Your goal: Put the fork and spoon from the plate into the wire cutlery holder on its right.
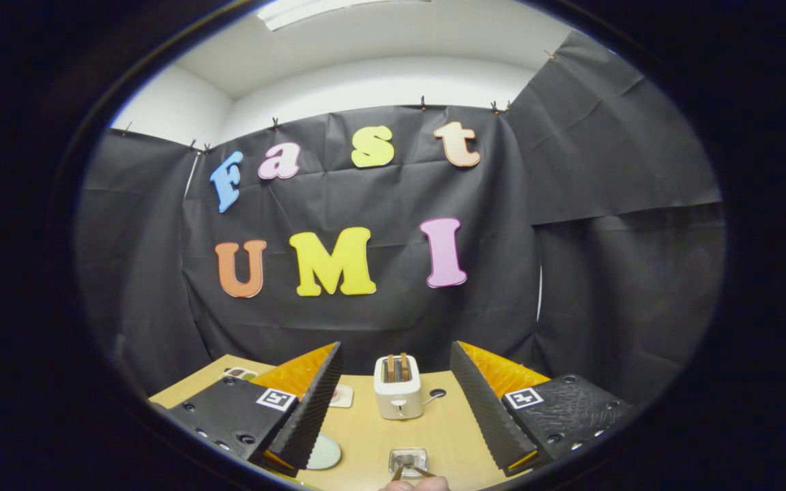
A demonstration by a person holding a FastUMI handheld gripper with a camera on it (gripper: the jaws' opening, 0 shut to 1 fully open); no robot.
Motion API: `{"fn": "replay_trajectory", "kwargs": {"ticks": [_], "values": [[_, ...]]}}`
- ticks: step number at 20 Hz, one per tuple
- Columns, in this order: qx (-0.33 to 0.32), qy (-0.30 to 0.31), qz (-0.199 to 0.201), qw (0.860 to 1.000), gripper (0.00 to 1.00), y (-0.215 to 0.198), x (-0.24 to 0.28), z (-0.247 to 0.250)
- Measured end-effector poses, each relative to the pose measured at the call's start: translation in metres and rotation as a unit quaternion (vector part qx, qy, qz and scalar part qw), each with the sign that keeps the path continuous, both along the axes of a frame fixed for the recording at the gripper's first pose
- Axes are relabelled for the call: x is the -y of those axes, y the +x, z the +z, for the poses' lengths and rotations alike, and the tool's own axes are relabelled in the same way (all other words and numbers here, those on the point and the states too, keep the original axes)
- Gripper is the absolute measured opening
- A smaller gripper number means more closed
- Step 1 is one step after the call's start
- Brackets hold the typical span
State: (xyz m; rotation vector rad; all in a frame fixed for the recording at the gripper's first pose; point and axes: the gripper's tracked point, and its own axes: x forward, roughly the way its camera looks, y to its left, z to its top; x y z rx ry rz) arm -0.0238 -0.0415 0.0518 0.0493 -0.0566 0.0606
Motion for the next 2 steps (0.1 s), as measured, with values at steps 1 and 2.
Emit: {"fn": "replay_trajectory", "kwargs": {"ticks": [1, 2], "values": [[0.001, 0.001, 0.001, 1.000, 0.95, 0.0004, -0.0020, 0.0008], [0.002, 0.002, 0.001, 1.000, 0.95, 0.0000, -0.0035, 0.0017]]}}
